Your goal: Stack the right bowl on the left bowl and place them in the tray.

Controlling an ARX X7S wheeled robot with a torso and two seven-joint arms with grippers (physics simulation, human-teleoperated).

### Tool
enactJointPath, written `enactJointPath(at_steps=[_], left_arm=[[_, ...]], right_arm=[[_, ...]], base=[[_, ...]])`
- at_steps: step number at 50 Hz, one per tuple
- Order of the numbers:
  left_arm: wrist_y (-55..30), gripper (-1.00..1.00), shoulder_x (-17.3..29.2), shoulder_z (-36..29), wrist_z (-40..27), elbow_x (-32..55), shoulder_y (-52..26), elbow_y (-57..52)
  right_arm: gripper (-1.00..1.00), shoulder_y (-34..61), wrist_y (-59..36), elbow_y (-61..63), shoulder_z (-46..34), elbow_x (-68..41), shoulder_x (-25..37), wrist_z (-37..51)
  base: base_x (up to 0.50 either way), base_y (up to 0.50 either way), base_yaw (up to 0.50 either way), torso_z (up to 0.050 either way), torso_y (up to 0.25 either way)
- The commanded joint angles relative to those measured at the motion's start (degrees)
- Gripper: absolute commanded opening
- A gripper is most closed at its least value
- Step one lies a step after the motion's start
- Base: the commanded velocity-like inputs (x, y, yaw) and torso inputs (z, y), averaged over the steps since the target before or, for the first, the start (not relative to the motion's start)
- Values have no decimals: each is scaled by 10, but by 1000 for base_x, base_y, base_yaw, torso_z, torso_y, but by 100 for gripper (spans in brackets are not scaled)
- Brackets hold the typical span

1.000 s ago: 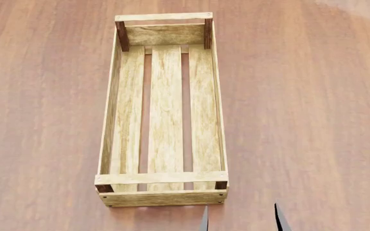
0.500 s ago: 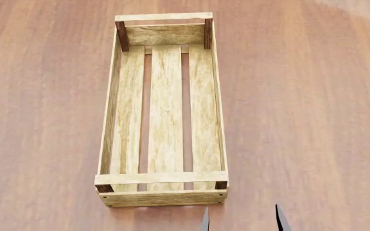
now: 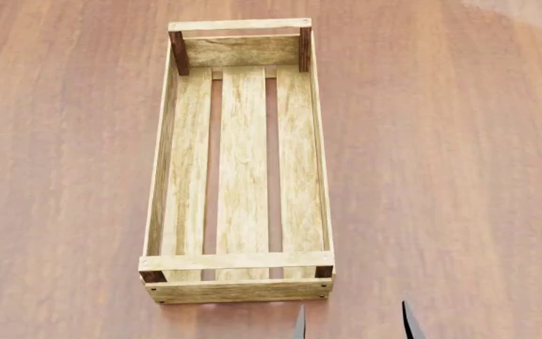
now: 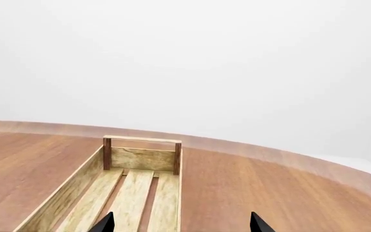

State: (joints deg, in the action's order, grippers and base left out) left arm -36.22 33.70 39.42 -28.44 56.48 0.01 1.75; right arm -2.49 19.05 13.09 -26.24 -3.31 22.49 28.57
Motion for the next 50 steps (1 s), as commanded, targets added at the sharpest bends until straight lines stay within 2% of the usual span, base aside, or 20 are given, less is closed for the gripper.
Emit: enactJointPath(at_steps=[1, 19, 25, 50], left_arm=[[33, 100, -10, 5, 33, -26, 9, -13], [32, 100, -12, 33, 43, -4, 27, -28], [29, 100, -13, 78, 52, 37, 40, -45], [17, 100, -27, 135, 87, 108, 31, 40]], right_arm=[[100, 1, 0, 1, 11, 9, -9, -11], [100, 3, -5, 5, 4, 13, -8, -11], [100, 3, -7, 6, 2, 15, -8, -10], [100, 3, -14, 8, -7, 23, -7, -9]], base=[[0, 0, 0, 0, 0], [0, 0, 0, 0, 0], [0, 0, 0, 0, 0], [0, 0, 0, 0, 0]])
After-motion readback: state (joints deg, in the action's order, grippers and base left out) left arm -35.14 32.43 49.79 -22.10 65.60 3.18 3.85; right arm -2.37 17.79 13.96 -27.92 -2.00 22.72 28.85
